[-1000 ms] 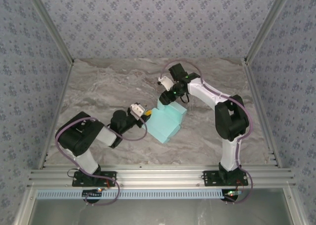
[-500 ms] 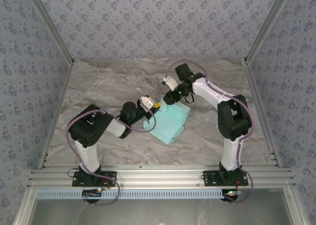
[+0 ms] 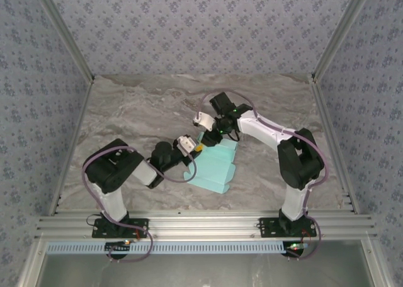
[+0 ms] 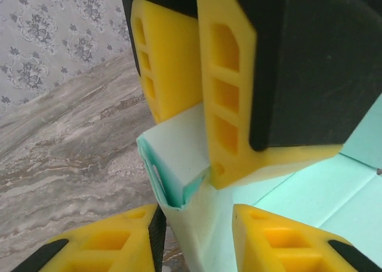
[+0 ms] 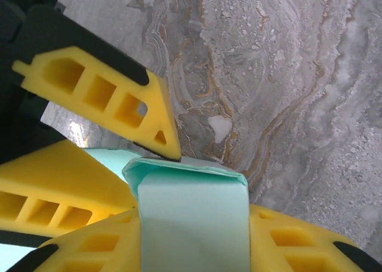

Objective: Fold the paper box

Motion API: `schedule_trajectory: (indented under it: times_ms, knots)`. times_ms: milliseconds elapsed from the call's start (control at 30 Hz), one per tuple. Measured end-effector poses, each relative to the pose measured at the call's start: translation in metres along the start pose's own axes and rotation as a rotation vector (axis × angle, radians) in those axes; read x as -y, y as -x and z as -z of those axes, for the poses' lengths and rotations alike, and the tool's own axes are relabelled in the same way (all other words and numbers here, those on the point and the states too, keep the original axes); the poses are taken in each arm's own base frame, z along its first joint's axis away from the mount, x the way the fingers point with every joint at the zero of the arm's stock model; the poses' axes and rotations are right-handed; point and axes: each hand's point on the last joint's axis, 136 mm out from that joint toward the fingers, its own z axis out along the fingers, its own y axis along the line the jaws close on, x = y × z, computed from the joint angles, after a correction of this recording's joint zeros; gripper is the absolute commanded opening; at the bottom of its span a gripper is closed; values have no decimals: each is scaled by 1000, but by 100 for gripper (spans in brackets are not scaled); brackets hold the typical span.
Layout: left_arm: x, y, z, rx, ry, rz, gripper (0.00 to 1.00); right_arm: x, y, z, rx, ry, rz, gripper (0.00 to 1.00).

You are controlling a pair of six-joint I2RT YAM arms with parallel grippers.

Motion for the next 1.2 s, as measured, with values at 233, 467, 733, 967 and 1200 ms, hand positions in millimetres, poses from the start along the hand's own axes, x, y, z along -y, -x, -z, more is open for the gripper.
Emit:
schedule_trajectory:
  times_ms: [233,467,733,967,1200]
  knots:
    - [4,-22,-6,-53,55,-1,30,0,-1,0,17,-15,-1,36]
    - [1,-19,-10,-60,145,-25,14,2,1,1,41,-41,-90,37]
    - [-8,-11,-15,-50,221,-17,15,8,2,10,85,-82,-169,46]
    - [-8,-1,-21,-25,229,-16,14,14,-7,34,196,-90,-362,57]
    - [-14,-9,-23,-54,233,21,12,44,-27,100,415,-134,-604,60]
